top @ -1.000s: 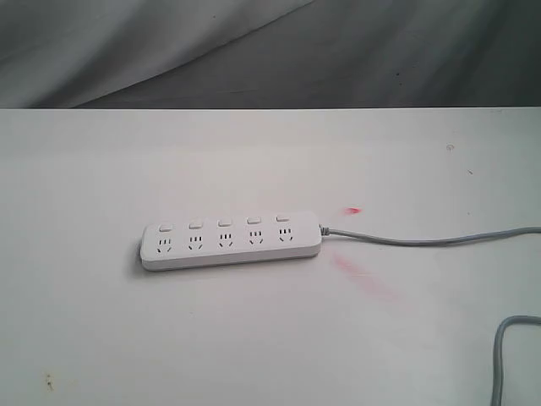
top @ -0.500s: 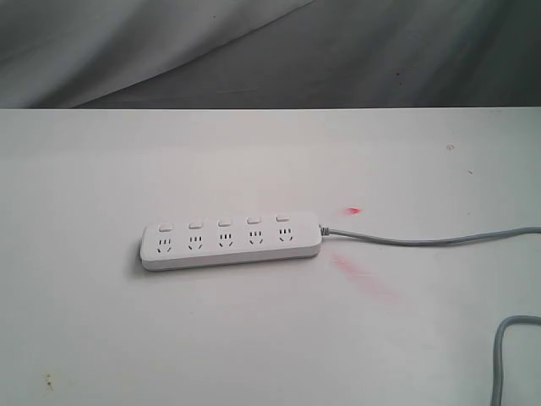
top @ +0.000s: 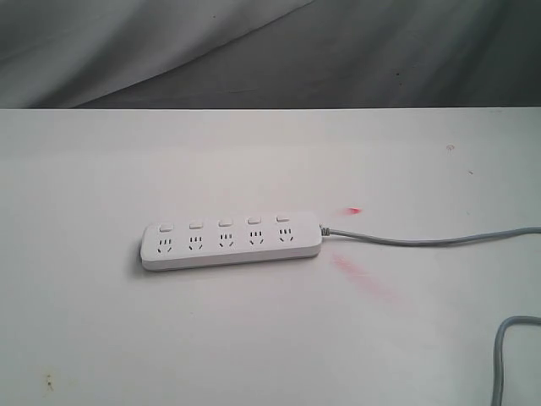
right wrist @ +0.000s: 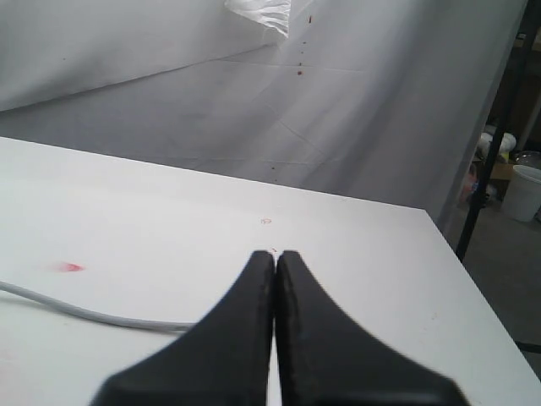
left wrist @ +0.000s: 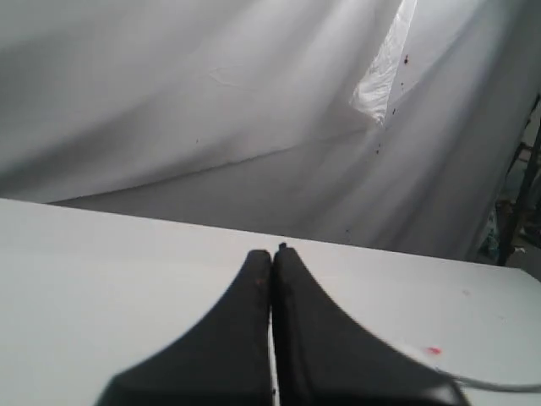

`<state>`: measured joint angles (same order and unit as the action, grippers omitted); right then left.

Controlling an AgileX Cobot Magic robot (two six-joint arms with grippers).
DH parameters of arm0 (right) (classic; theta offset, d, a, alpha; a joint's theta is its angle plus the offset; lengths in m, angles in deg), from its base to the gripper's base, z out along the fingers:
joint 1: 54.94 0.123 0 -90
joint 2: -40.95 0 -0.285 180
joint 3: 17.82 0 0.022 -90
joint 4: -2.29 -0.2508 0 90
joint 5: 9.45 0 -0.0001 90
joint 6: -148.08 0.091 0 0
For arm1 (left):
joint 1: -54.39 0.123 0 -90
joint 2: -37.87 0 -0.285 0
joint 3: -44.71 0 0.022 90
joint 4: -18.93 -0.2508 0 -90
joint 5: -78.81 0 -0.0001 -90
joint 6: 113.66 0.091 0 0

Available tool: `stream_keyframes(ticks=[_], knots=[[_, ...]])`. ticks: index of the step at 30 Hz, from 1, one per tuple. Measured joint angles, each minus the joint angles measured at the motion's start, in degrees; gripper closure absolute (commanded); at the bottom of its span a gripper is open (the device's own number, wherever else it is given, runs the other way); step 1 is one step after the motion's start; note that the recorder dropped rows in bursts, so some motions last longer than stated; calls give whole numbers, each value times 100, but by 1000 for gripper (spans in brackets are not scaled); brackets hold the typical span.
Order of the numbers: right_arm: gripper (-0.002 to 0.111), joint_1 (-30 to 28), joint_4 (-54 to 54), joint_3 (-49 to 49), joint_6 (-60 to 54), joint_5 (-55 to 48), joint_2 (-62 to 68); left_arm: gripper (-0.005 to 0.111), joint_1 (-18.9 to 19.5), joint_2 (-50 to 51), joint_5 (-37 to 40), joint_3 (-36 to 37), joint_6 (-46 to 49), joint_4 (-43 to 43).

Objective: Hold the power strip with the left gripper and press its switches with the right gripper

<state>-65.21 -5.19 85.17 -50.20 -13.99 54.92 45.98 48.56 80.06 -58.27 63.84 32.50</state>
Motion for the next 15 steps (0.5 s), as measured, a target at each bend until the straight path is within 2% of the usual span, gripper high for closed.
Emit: stream_keyframes(ticks=[4, 8, 11, 15], knots=[[108, 0, 0, 0, 0, 0, 0, 107, 0, 0, -270, 0, -138, 238], [108, 0, 0, 0, 0, 0, 0, 107, 0, 0, -187, 0, -470, 691], [108, 0, 0, 0, 0, 0, 0, 107, 0, 0, 457, -217, -555, 779], [108, 0, 0, 0, 0, 0, 0, 107, 0, 50, 1257, -915, -366, 713]])
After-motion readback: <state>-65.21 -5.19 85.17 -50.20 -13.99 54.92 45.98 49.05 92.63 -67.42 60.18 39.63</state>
